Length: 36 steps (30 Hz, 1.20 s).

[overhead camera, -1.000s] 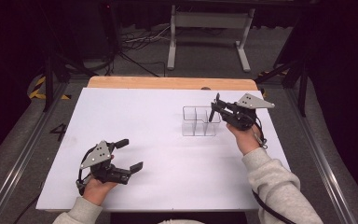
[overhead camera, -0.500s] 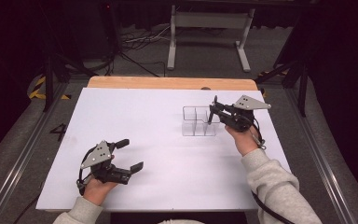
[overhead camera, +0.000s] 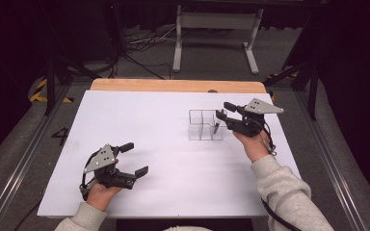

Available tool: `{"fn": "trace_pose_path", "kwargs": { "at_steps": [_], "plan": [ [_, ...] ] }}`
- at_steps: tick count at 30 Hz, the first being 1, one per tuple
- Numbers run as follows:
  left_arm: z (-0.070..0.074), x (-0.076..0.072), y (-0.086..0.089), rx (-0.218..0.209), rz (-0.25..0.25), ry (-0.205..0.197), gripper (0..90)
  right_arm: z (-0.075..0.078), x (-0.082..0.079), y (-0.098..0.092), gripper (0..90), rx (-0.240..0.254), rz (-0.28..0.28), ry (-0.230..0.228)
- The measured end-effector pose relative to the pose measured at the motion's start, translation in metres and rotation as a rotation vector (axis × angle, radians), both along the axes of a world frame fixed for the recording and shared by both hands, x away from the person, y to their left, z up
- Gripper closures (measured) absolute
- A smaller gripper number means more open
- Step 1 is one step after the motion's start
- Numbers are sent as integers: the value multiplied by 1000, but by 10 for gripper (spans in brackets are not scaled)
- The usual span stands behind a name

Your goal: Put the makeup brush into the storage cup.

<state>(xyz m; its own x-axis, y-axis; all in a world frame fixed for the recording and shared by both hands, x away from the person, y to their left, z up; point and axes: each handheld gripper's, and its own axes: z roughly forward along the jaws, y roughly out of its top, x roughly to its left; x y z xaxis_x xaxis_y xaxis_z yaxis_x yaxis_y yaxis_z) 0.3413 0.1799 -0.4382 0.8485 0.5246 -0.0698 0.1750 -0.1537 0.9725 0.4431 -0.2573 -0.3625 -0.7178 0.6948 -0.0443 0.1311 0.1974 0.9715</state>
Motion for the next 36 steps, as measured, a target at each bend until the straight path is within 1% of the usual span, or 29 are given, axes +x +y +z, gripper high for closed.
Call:
{"fn": "trace_pose_path", "kwargs": {
  "at_steps": [2, 4, 6, 7, 9, 10, 12, 13, 16, 17, 20, 22, 25, 27, 30, 31, 33, 35, 36],
  "plan": [
    [0, 1, -1, 3, -4, -3, 30, 3, -2, -3, 350, 15, 2, -2],
    [0, 1, -1, -2, -3, 4, 30, 5, -6, -7, 263, 19, -5, -7],
    [-1, 2, 0, -5, -2, 5, 30, 8, -9, -12, 209, 28, -12, -17],
    [0, 2, 1, -5, 2, -2, 30, 9, -11, -14, 187, 33, -11, -19],
    [1, 1, 3, -7, 2, 4, 29, 11, -15, -18, 148, 31, -14, -28],
    [1, 1, 4, -9, 7, 0, 28, 13, -21, -23, 114, 17, -15, -45],
    [2, 0, 5, -7, 11, -2, 28, 14, -23, -24, 105, 16, -11, -48],
    [2, 0, 6, -3, 13, -5, 28, 16, -30, -29, 87, 21, -6, -57],
    [3, -2, 9, -6, 21, 0, 27, 18, -39, -37, 72, 29, -1, -69],
    [3, -2, 9, -6, 21, 0, 27, 18, -39, -37, 72, 29, -1, -69],
    [3, -3, 13, -10, 33, -1, 26, 18, -49, -47, 62, 38, -7, -80],
    [4, -3, 16, -8, 41, -3, 26, 16, -53, -51, 56, 31, -9, -74],
    [5, -5, 20, -14, 53, -5, 26, 12, -60, -56, 52, 22, -8, -68],
    [6, -6, 23, -12, 56, -10, 26, 6, -66, -62, 49, 9, -4, -70],
    [7, -7, 27, -20, 66, -14, 26, 3, -70, -65, 49, 3, -2, -70],
    [7, -8, 29, -26, 74, -8, 26, 0, -74, -69, 49, -1, -7, -58],
    [7, -8, 31, -23, 74, -11, 26, -2, -77, -71, 49, -3, -9, -59],
    [6, -9, 33, -27, 77, -6, 26, -6, -81, -75, 49, -3, -6, -50],
    [6, -9, 34, -21, 78, -10, 26, -8, -83, -76, 47, -5, -6, -48]
  ]
}}
